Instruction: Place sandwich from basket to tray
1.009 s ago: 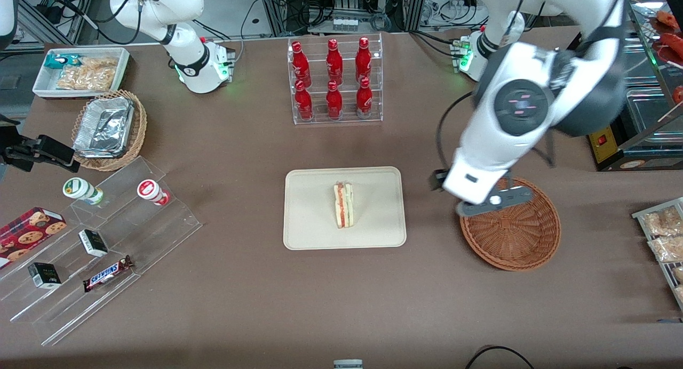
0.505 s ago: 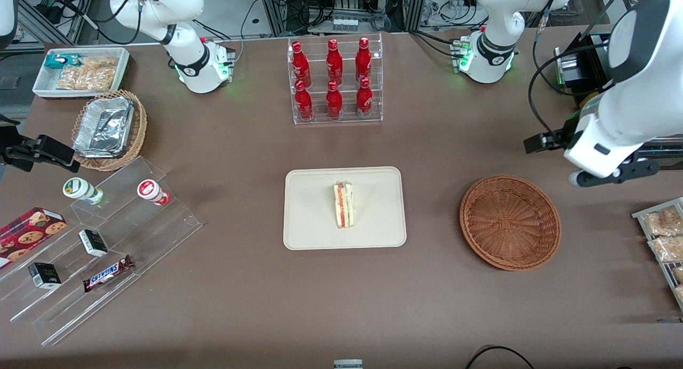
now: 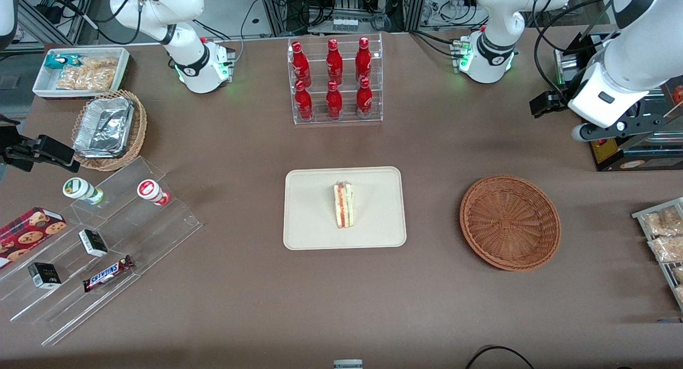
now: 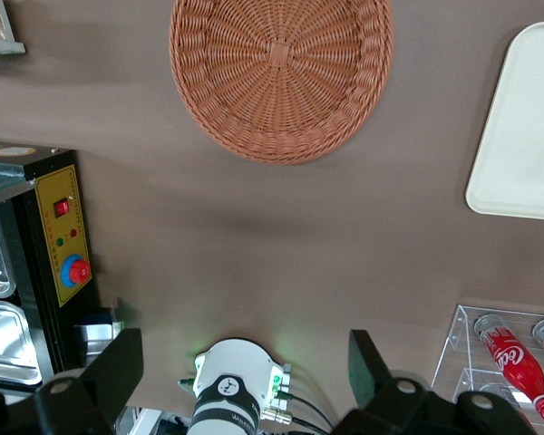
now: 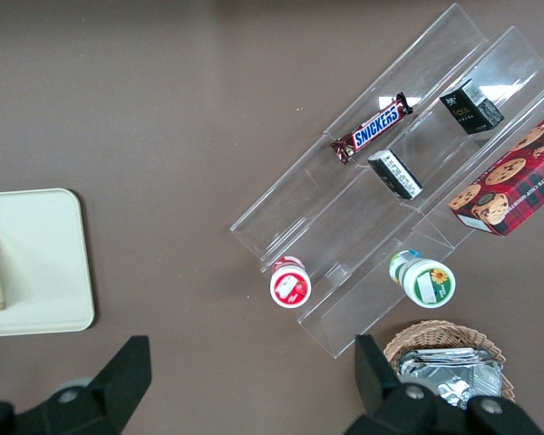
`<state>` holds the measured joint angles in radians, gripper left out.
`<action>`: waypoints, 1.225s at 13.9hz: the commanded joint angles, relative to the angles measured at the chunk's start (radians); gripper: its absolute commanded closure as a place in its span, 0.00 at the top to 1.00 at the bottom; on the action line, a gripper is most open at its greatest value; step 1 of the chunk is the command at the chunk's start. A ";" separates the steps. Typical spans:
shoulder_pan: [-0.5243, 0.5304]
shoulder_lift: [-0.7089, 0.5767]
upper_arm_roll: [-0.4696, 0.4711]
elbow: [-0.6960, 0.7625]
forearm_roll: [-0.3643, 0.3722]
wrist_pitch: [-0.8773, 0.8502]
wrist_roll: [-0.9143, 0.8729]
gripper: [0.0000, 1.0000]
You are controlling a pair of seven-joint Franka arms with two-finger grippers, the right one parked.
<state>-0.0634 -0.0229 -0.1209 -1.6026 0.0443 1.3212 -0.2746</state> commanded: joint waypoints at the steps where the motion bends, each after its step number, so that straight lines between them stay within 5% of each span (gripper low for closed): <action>1: 0.008 -0.011 0.003 0.001 -0.001 0.023 0.021 1.00; 6: 0.048 -0.015 -0.008 0.012 -0.006 0.009 0.023 1.00; 8: 0.147 -0.019 -0.107 0.015 -0.011 0.010 0.025 1.00; 17: 0.159 0.070 -0.111 0.122 -0.011 0.009 0.018 1.00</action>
<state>0.0744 0.0229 -0.2146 -1.5180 0.0434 1.3413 -0.2634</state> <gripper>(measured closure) 0.000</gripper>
